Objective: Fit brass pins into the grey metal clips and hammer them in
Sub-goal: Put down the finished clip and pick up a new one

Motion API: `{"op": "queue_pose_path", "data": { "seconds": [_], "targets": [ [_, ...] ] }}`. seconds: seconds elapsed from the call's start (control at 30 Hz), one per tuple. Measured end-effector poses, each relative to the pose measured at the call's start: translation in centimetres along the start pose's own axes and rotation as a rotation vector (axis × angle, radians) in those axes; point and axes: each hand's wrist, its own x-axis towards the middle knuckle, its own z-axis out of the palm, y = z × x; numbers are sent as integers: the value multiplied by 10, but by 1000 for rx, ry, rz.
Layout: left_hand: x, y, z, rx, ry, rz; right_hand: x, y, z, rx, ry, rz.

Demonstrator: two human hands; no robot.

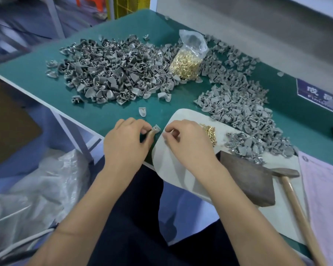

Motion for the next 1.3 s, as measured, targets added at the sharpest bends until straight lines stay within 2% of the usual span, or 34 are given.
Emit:
{"op": "queue_pose_path", "data": {
  "seconds": [0.13,0.23,0.43,0.57,0.7,1.0,1.3],
  "targets": [
    [-1,13,4,-76,45,22,-8,31,-31,-7,127,146],
    [-3,32,8,-139,-7,97,-17,61,-56,-4,208,299],
    [-6,63,30,-185,-196,177,-34,90,-67,-10,143,477],
    [-6,74,42,-164,-247,194,-41,88,-54,52,140,485],
    [-4,80,50,-130,-234,210,-39,82,-47,75,146,486],
    [-5,75,51,-196,-241,220,-9,66,-57,-137,-131,557],
    [-5,75,50,-208,-255,244,-11,67,-57,-63,-154,490]
  ]
}}
